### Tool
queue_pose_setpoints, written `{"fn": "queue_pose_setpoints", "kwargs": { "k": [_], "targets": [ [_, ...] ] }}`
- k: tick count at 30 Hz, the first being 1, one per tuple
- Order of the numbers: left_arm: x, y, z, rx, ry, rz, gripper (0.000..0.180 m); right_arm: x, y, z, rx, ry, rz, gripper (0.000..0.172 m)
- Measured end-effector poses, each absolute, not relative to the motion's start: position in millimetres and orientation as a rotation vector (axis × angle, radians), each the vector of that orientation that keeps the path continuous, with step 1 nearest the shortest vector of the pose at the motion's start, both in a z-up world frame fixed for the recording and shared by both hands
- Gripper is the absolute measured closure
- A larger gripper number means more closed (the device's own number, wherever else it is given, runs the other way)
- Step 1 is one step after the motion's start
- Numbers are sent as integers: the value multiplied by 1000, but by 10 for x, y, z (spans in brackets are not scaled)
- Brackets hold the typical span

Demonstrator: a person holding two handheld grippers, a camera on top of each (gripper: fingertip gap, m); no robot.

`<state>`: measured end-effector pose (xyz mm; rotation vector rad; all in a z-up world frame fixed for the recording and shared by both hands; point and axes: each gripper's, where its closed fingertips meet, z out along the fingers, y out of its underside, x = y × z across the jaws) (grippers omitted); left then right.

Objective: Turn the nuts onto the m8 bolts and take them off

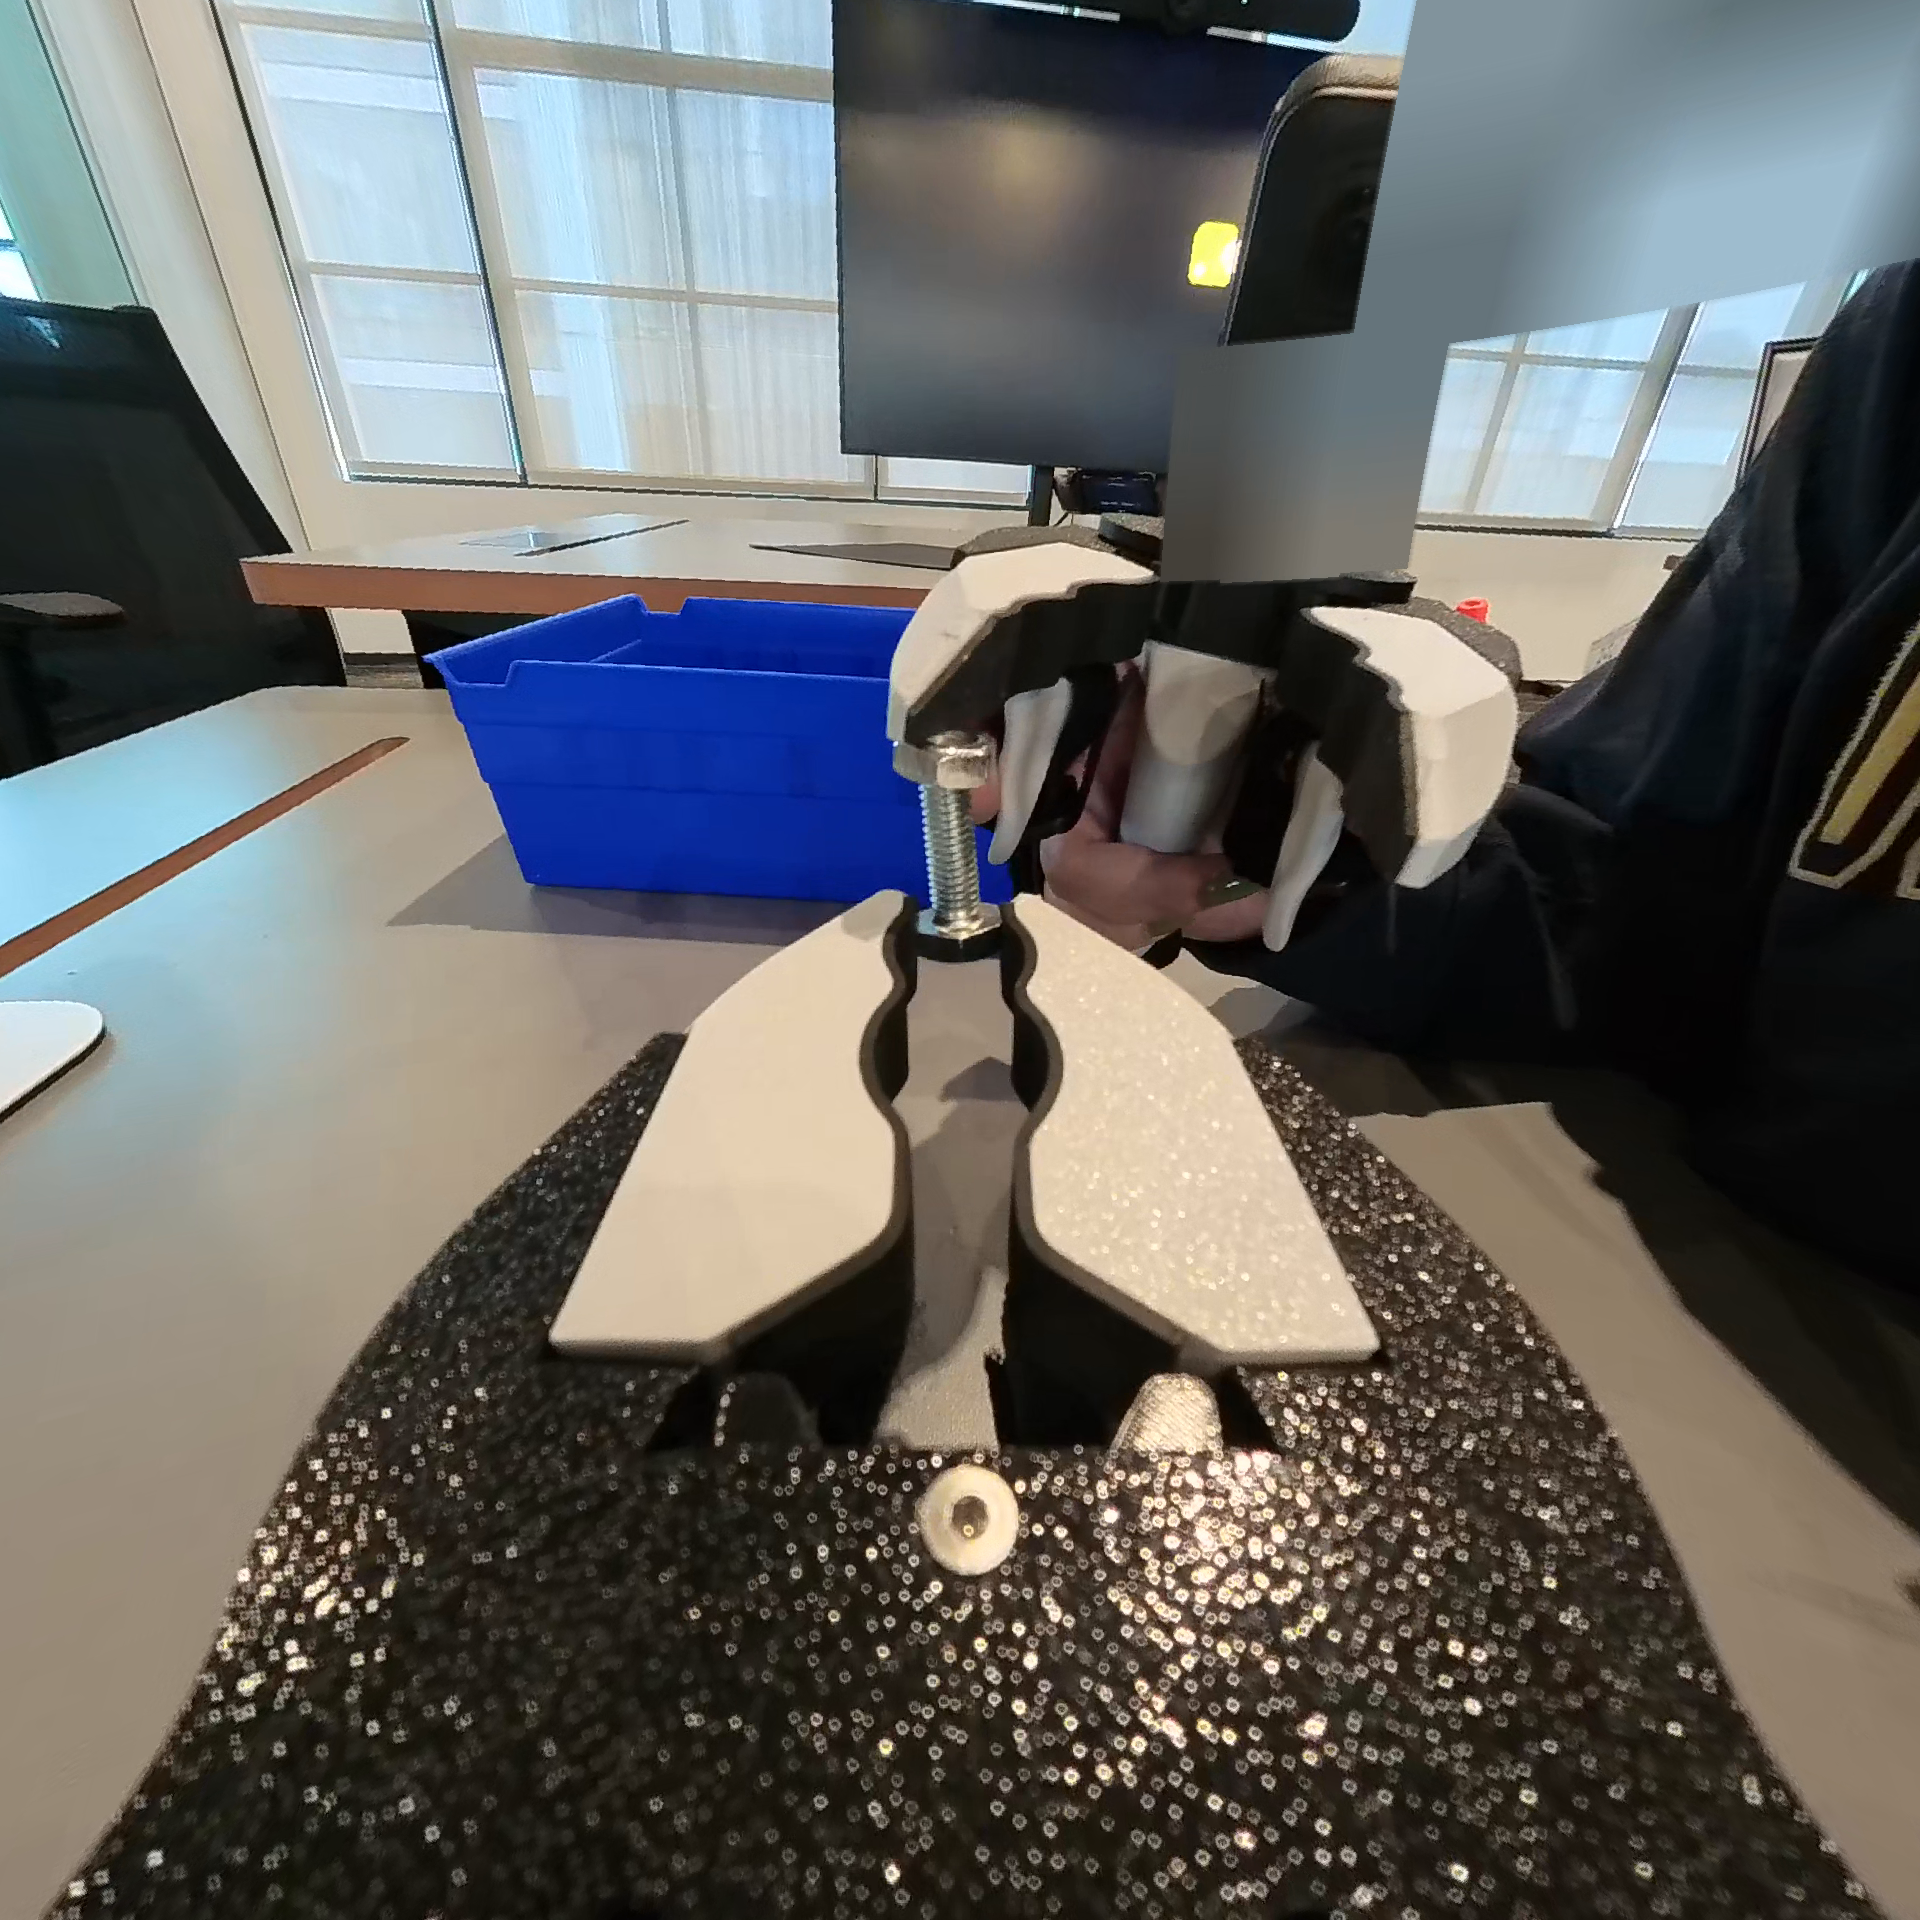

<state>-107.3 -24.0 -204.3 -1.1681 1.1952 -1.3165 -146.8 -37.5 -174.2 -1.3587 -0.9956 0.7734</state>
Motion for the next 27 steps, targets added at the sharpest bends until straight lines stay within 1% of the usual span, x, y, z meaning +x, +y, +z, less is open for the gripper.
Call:
{"fn": "queue_pose_setpoints", "kwargs": {
  "k": [9, 20, 23, 27],
  "targets": [
    [-1080, -231, -2032, -1167, 1184, -1323, 166, -1389, -368, -1656, -1317, -950, 755, 113],
    [-1085, -221, -2024, -1165, 1174, -1330, 166, -1343, -358, -1759, -1363, -985, 757, 118],
    [-1084, -217, -2024, -1166, 1172, -1332, 166, -1325, -373, -1745, -1356, -988, 762, 122],
    [-1080, -214, -2027, -1168, 1173, -1333, 166, -1310, -353, -1738, -1358, -972, 760, 121]
  ]
}}
